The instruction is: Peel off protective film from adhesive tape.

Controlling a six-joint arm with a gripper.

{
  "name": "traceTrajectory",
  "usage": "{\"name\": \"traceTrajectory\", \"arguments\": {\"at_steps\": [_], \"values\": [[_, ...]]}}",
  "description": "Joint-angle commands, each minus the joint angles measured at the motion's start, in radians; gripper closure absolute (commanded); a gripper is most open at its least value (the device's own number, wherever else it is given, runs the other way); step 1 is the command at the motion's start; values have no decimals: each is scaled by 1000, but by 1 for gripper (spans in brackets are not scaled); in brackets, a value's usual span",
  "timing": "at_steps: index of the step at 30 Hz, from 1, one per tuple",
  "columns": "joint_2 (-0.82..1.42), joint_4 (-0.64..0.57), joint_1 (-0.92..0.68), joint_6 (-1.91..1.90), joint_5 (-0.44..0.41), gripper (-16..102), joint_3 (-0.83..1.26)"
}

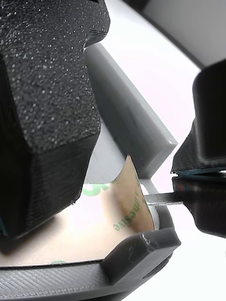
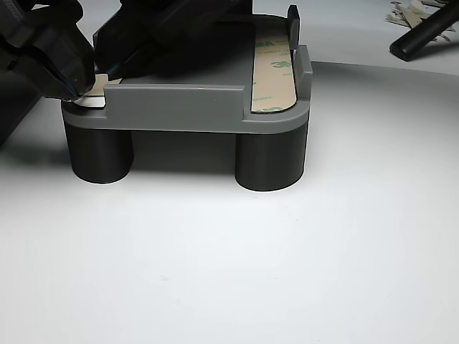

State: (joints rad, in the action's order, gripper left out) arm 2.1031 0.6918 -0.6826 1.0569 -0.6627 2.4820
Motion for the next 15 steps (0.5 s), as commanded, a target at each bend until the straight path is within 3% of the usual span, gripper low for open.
{"name": "traceTrajectory", "arguments": {"at_steps": [1,15], "values": [[14,-3,5,-3,-3,97,-34],[-6,8,0,-9,2,97,-48]]}}
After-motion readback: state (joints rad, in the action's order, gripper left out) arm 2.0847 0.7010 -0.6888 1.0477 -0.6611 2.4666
